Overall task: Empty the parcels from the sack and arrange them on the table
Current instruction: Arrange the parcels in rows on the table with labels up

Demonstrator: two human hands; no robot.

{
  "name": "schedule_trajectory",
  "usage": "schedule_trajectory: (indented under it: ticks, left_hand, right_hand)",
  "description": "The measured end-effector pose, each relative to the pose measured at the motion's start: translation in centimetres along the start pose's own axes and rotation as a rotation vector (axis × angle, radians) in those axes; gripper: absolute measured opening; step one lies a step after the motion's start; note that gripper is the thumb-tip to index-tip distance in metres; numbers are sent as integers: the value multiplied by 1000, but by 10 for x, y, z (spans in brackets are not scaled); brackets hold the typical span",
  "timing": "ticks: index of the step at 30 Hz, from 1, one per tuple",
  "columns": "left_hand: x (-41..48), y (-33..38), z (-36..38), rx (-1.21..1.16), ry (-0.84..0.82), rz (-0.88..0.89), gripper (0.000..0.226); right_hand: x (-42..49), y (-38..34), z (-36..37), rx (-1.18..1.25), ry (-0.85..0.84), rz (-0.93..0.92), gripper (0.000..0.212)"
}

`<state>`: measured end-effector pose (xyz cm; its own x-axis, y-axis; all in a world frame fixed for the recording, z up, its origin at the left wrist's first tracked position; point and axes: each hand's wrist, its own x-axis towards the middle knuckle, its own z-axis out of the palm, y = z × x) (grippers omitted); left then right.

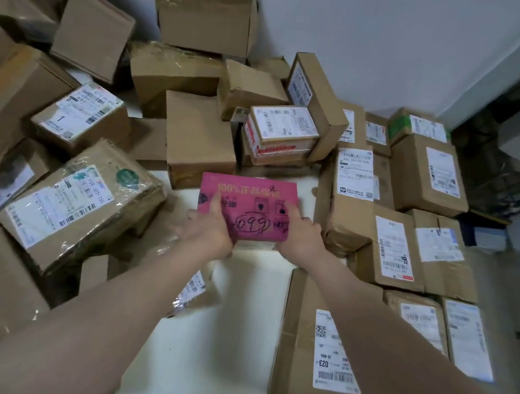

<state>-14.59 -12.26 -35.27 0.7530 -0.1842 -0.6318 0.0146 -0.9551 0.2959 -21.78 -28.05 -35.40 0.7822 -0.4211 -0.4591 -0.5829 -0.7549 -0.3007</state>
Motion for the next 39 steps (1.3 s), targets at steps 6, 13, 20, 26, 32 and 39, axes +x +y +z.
schedule_trajectory:
  ticks: [6,13,20,26,32,39]
  left_hand:
    - [-7,-17,-36,-135,2,149,112]
    - [-32,4,-43,-307,-276,-31,60]
    - [-31,24,-14,-532,-129,50,50]
    - [-38,56,11,-700,-297,184,49]
    - [-20,88,-5,-328,-16,217,55]
    - [24,135,-71,-13,669,443,71]
  right_hand:
    - [-19,11,-47,361,249,-39,65]
    - [-16,-1,-75,653,339,-52,51]
    - [-18,19,-66,107,642,-55,31]
    - [-7,57,-60,-55,255,176,45]
    - [-5,58,-79,26,379,245,39]
    - [37,22,-126,248,526,-20,59]
